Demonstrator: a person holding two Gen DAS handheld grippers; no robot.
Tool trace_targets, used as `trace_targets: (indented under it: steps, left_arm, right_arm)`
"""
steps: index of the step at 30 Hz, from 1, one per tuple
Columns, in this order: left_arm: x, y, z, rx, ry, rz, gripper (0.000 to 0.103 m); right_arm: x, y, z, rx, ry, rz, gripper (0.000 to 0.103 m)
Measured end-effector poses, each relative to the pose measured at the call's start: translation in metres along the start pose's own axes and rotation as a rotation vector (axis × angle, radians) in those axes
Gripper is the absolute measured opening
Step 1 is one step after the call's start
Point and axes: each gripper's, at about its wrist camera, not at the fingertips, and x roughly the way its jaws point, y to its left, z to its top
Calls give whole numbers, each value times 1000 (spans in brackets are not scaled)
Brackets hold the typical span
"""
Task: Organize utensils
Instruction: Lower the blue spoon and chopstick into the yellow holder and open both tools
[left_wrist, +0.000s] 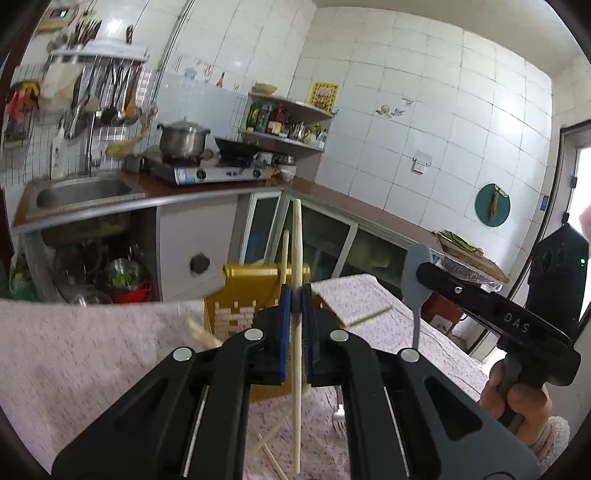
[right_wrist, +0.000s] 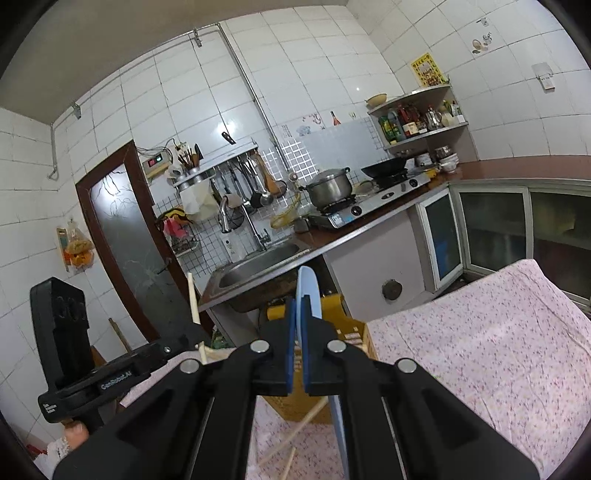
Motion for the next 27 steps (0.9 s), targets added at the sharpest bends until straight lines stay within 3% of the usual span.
trace_targets:
  steps: [7,14,21,27]
  left_arm:
    - [-6,-6,36,31,-115,27,4]
    - [10,-12,63,69,-239,90,4]
    - [50,11,43,39,-266,138,4]
    - [71,14,25,77,-253,152,4]
  right_arm:
    - [16,11,28,-7,-75,40,3]
    - [38,17,46,-12,-214,51,3]
    - [71,8,32,-22,-247,20,3]
    - [88,3,14,-54,-210,-3,3]
